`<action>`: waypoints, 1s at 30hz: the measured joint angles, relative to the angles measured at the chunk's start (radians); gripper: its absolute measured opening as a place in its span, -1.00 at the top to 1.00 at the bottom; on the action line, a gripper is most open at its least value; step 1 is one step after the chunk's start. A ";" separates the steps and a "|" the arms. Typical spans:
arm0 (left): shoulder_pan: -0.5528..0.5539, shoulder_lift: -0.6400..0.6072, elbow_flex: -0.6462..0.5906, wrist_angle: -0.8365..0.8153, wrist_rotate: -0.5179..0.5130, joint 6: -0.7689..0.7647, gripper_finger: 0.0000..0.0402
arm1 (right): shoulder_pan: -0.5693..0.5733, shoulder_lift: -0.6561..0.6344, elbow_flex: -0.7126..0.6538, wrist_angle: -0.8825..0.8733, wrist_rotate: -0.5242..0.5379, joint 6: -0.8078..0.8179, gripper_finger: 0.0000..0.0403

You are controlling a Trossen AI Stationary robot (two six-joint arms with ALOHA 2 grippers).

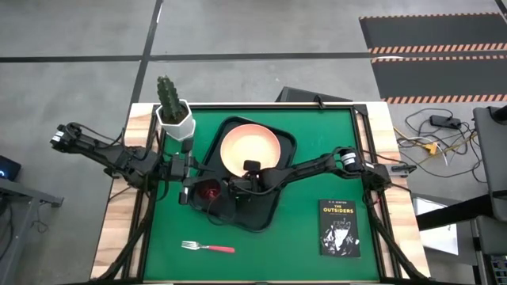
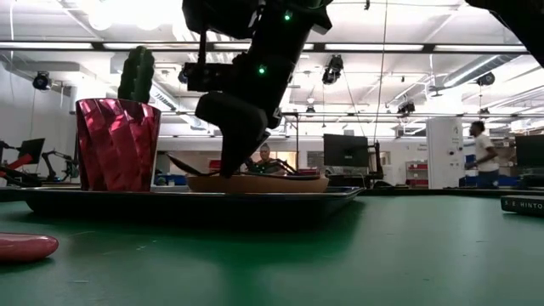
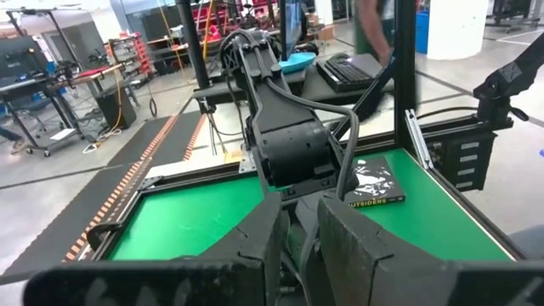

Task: Pick and place plate/cup/fork/spoon on tray
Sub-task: Put the blue spoon on the serving tray to the left of the orange plate

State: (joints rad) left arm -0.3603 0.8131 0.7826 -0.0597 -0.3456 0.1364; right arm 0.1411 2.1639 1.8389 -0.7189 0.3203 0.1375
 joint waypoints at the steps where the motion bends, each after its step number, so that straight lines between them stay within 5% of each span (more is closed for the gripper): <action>1: 0.000 0.000 0.000 0.000 0.000 0.000 0.70 | 0.000 0.000 -0.001 0.003 -0.010 0.000 0.94; 30: 0.000 0.000 0.000 0.002 0.000 0.000 0.70 | 0.003 -0.002 -0.079 0.105 -0.015 0.065 0.90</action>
State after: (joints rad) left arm -0.3603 0.8127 0.7826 -0.0582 -0.3452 0.1360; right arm 0.1440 2.1620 1.7596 -0.6144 0.3054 0.2024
